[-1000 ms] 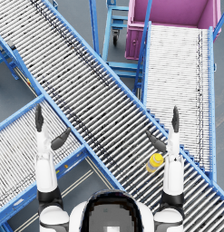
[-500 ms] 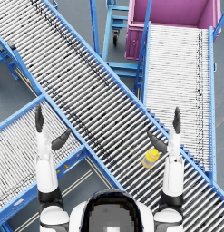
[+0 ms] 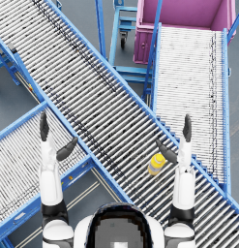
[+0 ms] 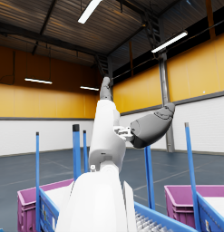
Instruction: Pick up the oil and place it on the left assembly line, put the cola on the right, and keep Sprite still
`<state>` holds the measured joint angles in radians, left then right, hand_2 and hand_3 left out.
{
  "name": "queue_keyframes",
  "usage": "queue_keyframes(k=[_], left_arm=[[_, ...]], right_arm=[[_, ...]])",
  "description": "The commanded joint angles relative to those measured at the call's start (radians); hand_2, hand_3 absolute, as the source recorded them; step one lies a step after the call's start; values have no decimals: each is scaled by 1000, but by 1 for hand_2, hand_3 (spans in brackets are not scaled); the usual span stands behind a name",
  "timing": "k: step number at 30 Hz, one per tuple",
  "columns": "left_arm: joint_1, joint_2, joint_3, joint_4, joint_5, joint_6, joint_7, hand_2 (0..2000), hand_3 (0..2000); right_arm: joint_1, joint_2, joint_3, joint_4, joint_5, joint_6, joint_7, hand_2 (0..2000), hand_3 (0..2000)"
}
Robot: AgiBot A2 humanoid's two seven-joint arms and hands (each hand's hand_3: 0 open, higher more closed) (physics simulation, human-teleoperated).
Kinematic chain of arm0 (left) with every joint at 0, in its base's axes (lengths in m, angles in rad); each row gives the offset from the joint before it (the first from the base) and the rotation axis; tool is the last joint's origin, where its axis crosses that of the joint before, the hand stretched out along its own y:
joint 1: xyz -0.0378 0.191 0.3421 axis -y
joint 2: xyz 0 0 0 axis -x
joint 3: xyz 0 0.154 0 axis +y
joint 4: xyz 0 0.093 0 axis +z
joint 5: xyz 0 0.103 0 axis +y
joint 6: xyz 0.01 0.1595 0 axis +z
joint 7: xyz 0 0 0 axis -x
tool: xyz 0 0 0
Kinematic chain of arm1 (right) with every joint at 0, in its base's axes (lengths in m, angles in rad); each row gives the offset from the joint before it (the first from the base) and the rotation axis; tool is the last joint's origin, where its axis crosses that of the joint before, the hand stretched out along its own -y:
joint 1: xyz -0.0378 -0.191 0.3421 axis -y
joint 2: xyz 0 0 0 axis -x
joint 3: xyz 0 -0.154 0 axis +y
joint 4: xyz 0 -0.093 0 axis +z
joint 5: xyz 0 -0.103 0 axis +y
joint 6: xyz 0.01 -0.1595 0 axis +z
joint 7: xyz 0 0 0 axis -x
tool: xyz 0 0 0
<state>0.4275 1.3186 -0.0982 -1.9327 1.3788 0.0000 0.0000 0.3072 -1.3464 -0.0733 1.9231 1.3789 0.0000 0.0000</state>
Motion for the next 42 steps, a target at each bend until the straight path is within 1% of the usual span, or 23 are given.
queue_keyframes(k=[1, 4, 8, 10, 11, 14, 20, 21, 22, 24, 26, 28, 31, 34, 35, 38, 41, 42], left_arm=[[1, 1, 3, -13, 0, 0, 0, 0, 0], [-2, 4, 6, -13, 0, 0, 0, 0, 0], [-13, 8, 2, -13, 0, 0, 0, 0, 0], [8, 6, 8, -15, 0, 0, 0, 0, 0], [-9, 9, 4, -13, 0, 0, 0, 0, 0], [5, 9, 2, -14, 0, 0, 0, 0, 0], [-10, 15, 2, -16, 0, 0, 0, 0, 0], [-7, 15, 1, -23, 0, 0, 0, 0, 0], [-10, 16, -1, -28, 0, 0, 0, 0, 0], [-13, 18, -4, -33, 0, 0, 0, 0, 0], [-19, 20, 2, -39, 0, 0, 0, 0, 0], [-22, 22, 9, -40, 0, 0, 0, 0, 0], [-29, 25, 30, -38, 0, 0, 0, 0, 0], [-36, 29, 20, -35, 0, 0, 0, 0, 0], [-37, 29, 20, -35, 0, 0, 0, 0, 0], [-39, 32, 19, -30, 0, 0, 0, 0, 0], [-39, 35, 29, -22, 0, 0, 0, 0, 0], [-49, 36, 24, -27, 0, 0, 0, 0, 0]], right_arm=[[-15, -2, 8, 14, 0, 0, 0, 0, 0], [-31, -6, 2, 25, 0, 0, 0, 0, 0], [-3, -7, -6, 22, 0, 0, 0, 0, 0], [3, -7, -15, 22, 0, 0, 0, 0, 0], [6, -7, -19, 22, 0, 0, 0, 0, 0], [-9, -12, -14, 25, 0, 0, 0, 0, 0], [-68, -23, -6, 53, 0, 0, 0, 0, 0], [-48, -22, 7, 74, 0, 0, 0, 0, 0], [-82, -25, 17, 81, 0, 0, 0, 0, 0], [-117, -26, 42, 106, 0, 0, 0, 0, 0], [-156, -24, 63, 94, 0, 0, 0, 0, 0], [-195, -16, 110, 98, 0, 0, 0, 0, 0], [-230, -8, 158, 29, 0, 0, 0, 0, 0], [-230, -11, 194, -65, 0, 0, 0, 0, 0], [-236, -11, 209, -77, 0, 0, 0, 0, 0], [-222, -20, 207, -153, 0, 0, 0, 0, 0], [-211, -30, 260, -251, 0, 0, 0, 0, 0], [-202, -35, 263, -292, 0, 0, 0, 0, 0]])
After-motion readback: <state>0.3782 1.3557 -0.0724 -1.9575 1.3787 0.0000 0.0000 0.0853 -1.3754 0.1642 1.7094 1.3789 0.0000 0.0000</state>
